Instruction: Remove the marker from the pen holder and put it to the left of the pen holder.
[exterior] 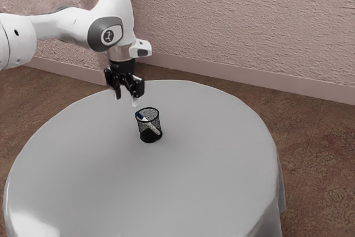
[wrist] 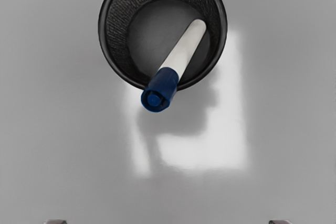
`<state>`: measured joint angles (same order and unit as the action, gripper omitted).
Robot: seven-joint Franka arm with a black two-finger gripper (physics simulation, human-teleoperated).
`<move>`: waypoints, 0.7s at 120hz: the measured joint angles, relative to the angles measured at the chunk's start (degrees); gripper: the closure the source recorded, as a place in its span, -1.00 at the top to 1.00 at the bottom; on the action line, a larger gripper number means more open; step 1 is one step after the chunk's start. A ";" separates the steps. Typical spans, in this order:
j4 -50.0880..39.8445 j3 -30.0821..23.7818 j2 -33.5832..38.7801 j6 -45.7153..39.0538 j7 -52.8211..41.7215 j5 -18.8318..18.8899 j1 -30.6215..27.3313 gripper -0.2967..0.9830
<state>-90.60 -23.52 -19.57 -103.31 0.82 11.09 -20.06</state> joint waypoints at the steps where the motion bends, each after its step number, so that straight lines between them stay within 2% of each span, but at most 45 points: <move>1: -0.02 0.00 -0.14 -0.14 0.04 -0.03 0.00 0.22; 23: 0.04 -0.43 -2.89 -2.26 0.75 -1.25 0.02 0.04; 84: 5.17 0.06 -10.99 -4.37 1.49 -1.06 -0.36 -0.21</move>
<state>-85.43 -23.46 -30.56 -107.68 2.30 10.03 -20.42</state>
